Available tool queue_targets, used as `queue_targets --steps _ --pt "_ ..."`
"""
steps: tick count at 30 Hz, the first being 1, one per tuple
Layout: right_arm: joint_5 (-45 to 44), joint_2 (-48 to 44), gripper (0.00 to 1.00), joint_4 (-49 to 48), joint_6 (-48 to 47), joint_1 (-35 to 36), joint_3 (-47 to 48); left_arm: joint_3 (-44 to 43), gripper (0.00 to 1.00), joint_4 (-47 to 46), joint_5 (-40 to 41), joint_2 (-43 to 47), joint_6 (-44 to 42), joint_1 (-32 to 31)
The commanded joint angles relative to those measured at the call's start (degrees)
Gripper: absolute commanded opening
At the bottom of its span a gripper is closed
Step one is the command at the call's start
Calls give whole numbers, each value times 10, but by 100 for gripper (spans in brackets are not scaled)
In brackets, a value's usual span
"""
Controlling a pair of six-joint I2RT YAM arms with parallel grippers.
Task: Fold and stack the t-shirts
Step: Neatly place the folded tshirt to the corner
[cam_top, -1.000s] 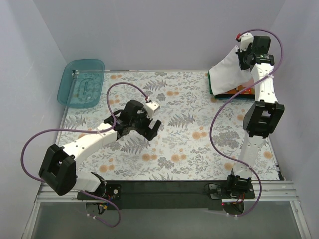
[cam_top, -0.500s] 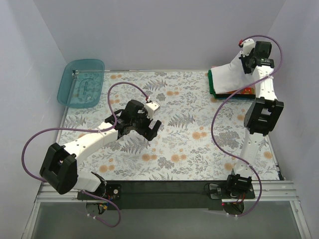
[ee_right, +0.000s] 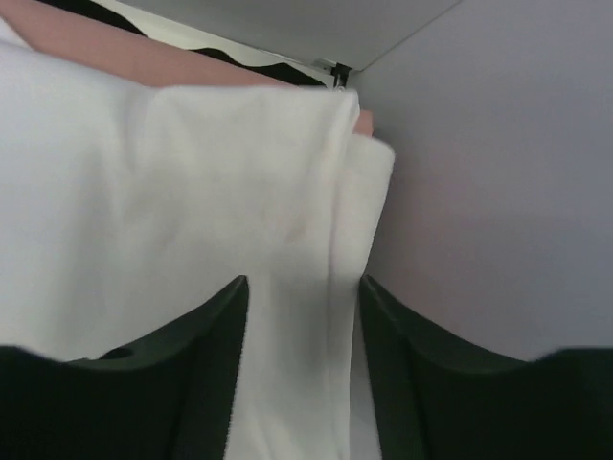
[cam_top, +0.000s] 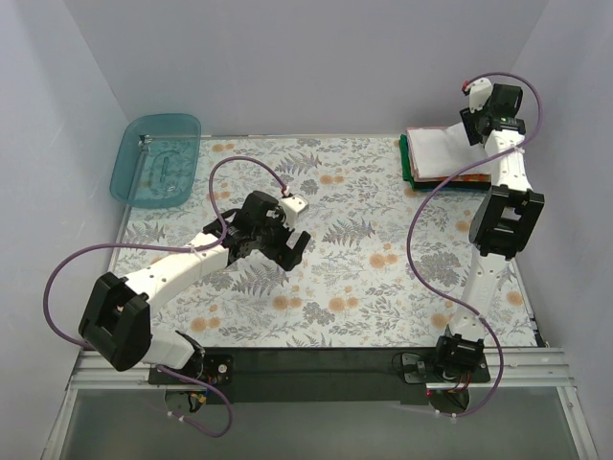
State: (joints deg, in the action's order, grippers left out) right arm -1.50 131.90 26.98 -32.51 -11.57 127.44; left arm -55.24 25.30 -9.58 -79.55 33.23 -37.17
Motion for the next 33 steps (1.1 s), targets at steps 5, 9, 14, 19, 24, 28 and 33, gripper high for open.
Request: queue_targets --steps 5,9,14,19,24,28,33 --pt "-24 -57 85 -58 7 -7 -6 -18 98 9 6 18 12 3" --pt "-4 -95 98 -53 18 -1 -24 -14 98 1 -11 38 39 19" --pt "11 -173 98 -20 44 25 -75 -37 98 13 -62 41 95 78" --pt "75 -257 98 60 75 63 -99 -128 98 71 -105 3 130 144" --pt "100 -323 98 133 97 128 -157 -162 98 108 -162 -9 144 231" --pt "130 -389 98 161 140 172 -267 -151 98 117 -105 0 126 242" --pt "182 -489 98 156 184 205 -428 -98 98 118 -96 23 98 246"
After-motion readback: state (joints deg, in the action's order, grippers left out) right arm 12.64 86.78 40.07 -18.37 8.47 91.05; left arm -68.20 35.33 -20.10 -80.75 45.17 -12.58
